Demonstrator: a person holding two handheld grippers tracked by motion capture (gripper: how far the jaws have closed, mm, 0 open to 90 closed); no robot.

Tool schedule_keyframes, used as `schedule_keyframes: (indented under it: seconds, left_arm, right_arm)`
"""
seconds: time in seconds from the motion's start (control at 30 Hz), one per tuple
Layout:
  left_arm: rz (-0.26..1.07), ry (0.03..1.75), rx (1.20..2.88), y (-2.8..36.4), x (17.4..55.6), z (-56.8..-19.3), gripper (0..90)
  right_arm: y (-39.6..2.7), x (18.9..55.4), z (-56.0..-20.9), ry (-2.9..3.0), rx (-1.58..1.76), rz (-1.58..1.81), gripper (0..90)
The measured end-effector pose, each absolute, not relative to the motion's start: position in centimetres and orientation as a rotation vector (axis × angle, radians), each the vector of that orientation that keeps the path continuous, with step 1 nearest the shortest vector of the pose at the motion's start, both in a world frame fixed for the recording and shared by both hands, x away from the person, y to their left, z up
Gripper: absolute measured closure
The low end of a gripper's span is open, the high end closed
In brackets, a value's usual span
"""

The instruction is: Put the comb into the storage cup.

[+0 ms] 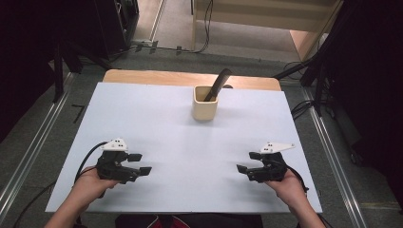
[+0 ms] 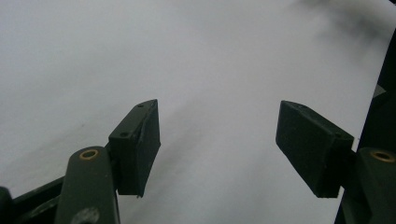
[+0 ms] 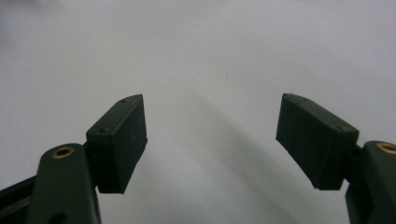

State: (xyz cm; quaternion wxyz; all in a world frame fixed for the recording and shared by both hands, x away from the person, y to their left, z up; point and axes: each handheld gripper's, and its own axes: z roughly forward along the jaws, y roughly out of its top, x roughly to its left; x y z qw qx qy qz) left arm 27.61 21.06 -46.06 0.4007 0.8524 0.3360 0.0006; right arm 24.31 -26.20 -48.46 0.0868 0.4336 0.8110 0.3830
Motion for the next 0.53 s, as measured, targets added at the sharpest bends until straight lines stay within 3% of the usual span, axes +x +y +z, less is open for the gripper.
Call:
schedule_keyframes:
  seconds: [0.53]
  left_arm:
    - [-0.001, 0.86, 2.161, 21.28, 27.73, -46.23, 31.7]
  right_arm:
    - [-26.17, 24.29, -48.51, 2.421, 1.291, 1.131, 22.7]
